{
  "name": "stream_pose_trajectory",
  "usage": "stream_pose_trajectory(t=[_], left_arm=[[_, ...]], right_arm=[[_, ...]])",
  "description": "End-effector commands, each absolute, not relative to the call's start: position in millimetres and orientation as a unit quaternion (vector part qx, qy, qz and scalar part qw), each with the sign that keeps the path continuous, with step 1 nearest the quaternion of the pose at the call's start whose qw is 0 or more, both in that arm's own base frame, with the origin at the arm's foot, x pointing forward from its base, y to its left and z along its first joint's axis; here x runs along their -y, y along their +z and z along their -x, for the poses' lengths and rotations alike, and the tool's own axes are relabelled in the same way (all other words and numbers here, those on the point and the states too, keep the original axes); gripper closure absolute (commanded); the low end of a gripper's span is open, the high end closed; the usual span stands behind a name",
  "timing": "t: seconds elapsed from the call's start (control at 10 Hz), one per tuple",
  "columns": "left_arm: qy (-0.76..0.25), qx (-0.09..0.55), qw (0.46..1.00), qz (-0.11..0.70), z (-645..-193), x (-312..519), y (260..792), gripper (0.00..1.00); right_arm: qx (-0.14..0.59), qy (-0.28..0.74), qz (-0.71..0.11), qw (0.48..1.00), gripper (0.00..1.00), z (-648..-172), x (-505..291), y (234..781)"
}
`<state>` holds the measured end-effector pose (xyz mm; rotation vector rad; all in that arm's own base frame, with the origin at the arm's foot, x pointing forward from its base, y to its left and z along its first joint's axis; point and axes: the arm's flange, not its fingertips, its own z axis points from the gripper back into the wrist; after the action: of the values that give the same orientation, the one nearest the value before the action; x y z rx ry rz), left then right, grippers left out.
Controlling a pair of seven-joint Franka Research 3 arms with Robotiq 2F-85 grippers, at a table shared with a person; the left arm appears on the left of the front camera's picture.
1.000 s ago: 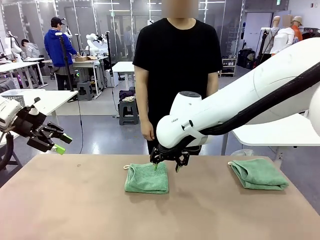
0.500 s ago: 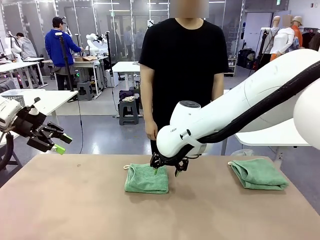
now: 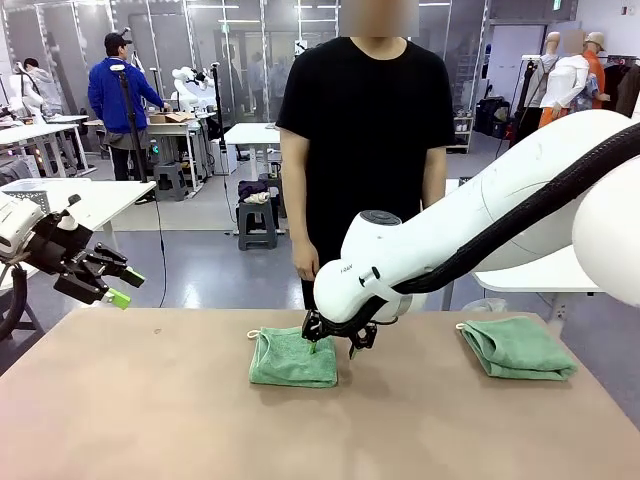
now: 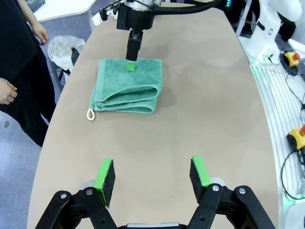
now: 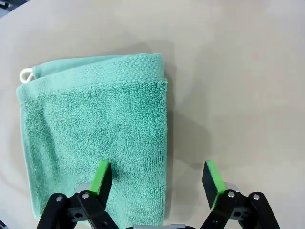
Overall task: Fold the towels and place them in the basket.
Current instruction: Stack the folded Towel with hook on the right side of the table.
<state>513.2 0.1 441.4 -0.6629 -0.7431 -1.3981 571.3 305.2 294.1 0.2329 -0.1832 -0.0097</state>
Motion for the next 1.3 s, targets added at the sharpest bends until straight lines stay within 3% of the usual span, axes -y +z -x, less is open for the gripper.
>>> stream_pose_trajectory(t=[0.0, 0.2, 0.3, 0.4, 0.5, 0.6, 0.7, 0.8, 0.9, 1.2], left_arm=[[-0.618, 0.327, 0.653, 0.291, -512.7, -0.8, 442.0, 0.2], [-0.618, 0.327, 0.653, 0.291, -512.7, -0.8, 442.0, 0.2], [-0.618, 0.327, 0.653, 0.291, -512.7, -0.8, 442.0, 0.2], [-0.618, 0.327, 0.653, 0.291, -512.7, -0.8, 442.0, 0.2], [-0.618, 0.327, 0.653, 0.291, -512.7, -0.8, 442.0, 0.2], [-0.618, 0.327, 0.653, 0.291, -512.7, -0.8, 442.0, 0.2], [-0.618, 0.327, 0.653, 0.291, -512.7, -0.8, 442.0, 0.2], [-0.618, 0.327, 0.653, 0.291, -512.7, -0.8, 442.0, 0.2], [-0.618, 0.327, 0.653, 0.291, -512.7, -0.8, 442.0, 0.2], [-0.618, 0.327, 0.653, 0.291, -512.7, -0.8, 442.0, 0.2]], right_arm=[[0.095, -0.032, -0.12, 0.988, 0.22, -575.0, -312.3, 290.6], [0.093, -0.027, -0.127, 0.987, 0.22, -575.2, -314.2, 291.5], [0.091, -0.027, -0.127, 0.987, 0.38, -575.8, -314.4, 292.0], [0.088, -0.027, -0.133, 0.987, 0.42, -576.2, -314.6, 292.7], [0.085, -0.026, -0.134, 0.987, 0.58, -576.1, -315.6, 293.4], [0.083, -0.025, -0.133, 0.987, 0.62, -576.4, -316.3, 294.3], [0.079, -0.024, -0.131, 0.988, 0.77, -576.5, -317.3, 294.8], [0.077, -0.023, -0.129, 0.988, 0.82, -576.4, -318.4, 295.6], [0.077, -0.019, -0.126, 0.989, 0.97, -576.3, -319.4, 296.3], [0.081, -0.01, -0.127, 0.988, 1.0, -576.8, -317.6, 297.1]])
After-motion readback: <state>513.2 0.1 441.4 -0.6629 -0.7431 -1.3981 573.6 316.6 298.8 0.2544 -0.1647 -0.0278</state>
